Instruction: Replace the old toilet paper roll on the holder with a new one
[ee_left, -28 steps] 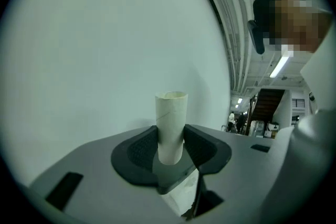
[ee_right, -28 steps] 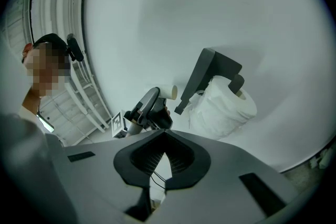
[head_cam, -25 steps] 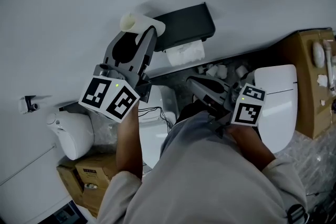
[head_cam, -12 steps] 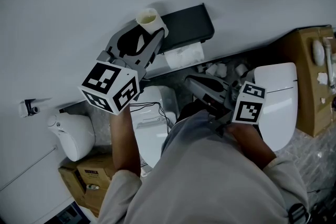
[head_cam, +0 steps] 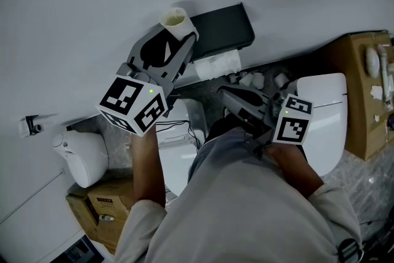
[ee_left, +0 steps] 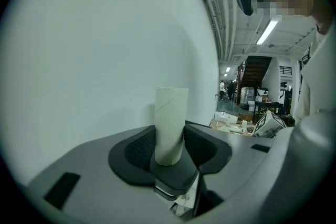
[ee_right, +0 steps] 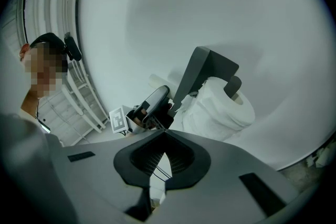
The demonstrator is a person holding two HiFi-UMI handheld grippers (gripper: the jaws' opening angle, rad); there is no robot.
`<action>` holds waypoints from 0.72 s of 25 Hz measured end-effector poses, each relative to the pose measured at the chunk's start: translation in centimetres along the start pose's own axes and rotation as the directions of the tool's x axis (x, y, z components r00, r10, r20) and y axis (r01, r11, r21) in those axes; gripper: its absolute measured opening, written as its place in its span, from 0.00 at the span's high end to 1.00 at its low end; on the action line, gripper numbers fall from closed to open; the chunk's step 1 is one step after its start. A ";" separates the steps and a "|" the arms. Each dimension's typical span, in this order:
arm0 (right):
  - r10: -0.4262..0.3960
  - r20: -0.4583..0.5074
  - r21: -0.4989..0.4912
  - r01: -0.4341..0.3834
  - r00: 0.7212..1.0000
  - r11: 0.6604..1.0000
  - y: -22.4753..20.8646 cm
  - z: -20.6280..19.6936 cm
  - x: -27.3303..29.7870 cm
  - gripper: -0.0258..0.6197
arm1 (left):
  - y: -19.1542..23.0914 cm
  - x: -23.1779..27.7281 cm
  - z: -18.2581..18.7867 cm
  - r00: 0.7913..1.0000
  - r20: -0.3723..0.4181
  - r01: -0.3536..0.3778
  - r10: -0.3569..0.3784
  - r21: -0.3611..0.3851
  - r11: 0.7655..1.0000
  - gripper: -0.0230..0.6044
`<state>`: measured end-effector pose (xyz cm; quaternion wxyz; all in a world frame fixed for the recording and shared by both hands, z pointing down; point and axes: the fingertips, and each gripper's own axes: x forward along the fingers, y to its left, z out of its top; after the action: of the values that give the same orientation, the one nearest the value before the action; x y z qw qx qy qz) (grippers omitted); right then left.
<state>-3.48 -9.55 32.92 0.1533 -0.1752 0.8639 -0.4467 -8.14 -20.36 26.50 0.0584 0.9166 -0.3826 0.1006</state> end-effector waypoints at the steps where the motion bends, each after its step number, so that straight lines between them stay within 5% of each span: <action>1: -0.002 0.000 -0.002 0.002 1.000 1.000 0.0 0.0 0.0 0.93 | 0.1 -0.1 0.2 1.000 0.011 -0.003 0.003 -0.010 1.000 0.71; 11: -0.020 -0.003 -0.023 0.020 1.000 1.000 -0.2 0.5 0.0 0.93 | 1.1 -1.7 0.4 0.993 0.115 -0.007 0.026 -0.157 0.988 0.64; 18: -0.036 -0.005 -0.051 0.035 0.999 0.998 -0.3 0.7 -0.2 0.93 | 1.1 -3.5 0.0 0.977 0.210 0.032 0.031 -0.290 0.956 0.64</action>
<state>-2.97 -10.19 32.79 0.1381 -0.1930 0.8721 -0.4278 -11.33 -18.69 25.73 0.1519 0.9035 -0.3969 -0.0557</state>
